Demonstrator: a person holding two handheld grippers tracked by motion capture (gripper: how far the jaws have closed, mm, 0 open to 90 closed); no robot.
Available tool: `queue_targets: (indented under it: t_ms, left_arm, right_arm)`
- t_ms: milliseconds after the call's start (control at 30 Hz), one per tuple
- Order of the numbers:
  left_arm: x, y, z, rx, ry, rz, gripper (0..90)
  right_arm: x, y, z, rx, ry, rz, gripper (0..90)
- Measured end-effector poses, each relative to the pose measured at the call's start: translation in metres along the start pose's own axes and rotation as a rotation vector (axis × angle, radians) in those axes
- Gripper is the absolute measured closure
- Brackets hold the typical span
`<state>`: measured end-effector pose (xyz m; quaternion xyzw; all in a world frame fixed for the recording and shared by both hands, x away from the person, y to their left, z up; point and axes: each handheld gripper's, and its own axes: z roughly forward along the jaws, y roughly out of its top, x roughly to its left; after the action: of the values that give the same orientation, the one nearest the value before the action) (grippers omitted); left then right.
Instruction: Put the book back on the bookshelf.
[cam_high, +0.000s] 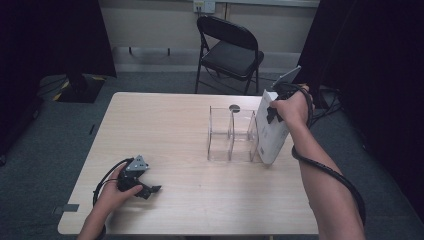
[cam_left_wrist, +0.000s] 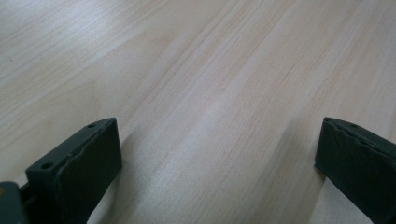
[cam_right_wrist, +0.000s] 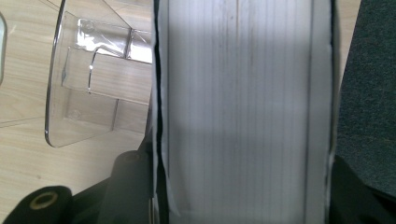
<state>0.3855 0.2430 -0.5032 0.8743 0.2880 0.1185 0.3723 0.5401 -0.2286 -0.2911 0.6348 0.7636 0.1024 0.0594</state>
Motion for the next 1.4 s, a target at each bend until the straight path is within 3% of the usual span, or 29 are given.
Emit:
queue_targets:
  t_ms: [1400]
  left_arm:
    - [0.000, 0.000, 0.000, 0.000, -0.001, 0.000, 0.0]
  right_arm:
    - [-0.002, -0.001, 0.018, -0.003, -0.001, -0.011, 52.0]
